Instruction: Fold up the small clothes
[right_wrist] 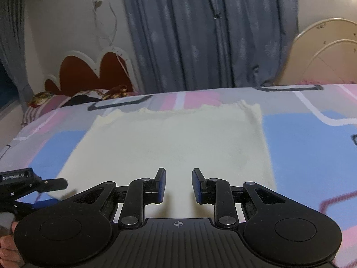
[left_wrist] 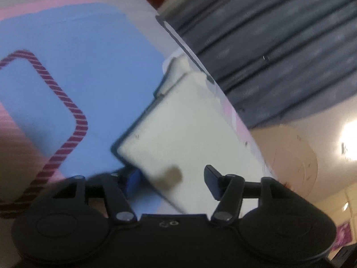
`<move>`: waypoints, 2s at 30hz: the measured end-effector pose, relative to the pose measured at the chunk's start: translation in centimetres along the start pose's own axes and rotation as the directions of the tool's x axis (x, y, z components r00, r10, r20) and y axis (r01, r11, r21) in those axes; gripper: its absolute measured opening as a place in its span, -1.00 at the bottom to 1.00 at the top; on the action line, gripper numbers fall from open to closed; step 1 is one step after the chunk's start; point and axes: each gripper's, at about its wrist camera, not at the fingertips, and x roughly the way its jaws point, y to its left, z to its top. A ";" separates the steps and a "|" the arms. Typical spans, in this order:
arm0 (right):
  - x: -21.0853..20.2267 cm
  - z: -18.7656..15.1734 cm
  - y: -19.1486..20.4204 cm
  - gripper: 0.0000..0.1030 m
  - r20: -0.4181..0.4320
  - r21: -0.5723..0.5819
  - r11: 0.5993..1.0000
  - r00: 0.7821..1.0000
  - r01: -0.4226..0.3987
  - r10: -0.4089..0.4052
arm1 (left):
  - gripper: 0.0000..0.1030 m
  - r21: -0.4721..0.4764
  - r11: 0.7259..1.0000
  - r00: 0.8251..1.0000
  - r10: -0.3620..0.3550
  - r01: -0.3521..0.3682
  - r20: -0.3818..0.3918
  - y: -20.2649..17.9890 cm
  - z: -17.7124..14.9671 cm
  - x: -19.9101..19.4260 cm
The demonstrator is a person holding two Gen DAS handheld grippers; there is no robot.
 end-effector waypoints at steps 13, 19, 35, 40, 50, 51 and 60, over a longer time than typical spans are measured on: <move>8.3 1.7 1.9 -1.00 -0.009 -0.040 0.997 0.998 -0.060 0.059 | -0.72 -0.064 0.997 0.999 -0.028 0.029 0.031 1.3 1.1 3.2; 10.8 0.0 1.7 -1.00 -0.056 -0.054 0.997 0.997 -0.049 0.046 | -0.72 -0.055 0.998 0.997 -0.029 0.033 0.077 0.6 0.6 2.8; 6.7 0.6 -3.2 -1.00 0.033 0.144 0.989 0.999 -0.038 0.033 | -0.89 0.285 0.956 0.993 -0.098 0.073 0.073 -7.2 0.3 1.5; 1.6 1.0 -8.7 -1.00 0.121 0.282 0.959 0.990 0.034 -0.071 | -0.89 0.547 0.826 0.989 -0.145 0.140 -0.033 -16.6 -2.9 3.1; -3.9 1.7 -16.1 -0.89 0.101 0.367 0.929 0.992 0.037 -0.080 | -0.01 0.695 0.669 0.954 -0.070 0.262 -0.292 -24.0 -13.1 8.9; -4.0 1.8 -16.2 -0.69 0.092 0.362 0.931 0.992 0.050 -0.089 | 0.30 0.689 0.673 0.957 -0.109 0.271 -0.269 -23.7 -12.4 7.9; -1.4 2.7 -12.8 -0.03 0.094 0.240 0.969 0.995 -0.066 0.045 | 0.24 0.562 0.827 0.999 -0.005 0.032 -0.050 -16.6 -2.3 8.1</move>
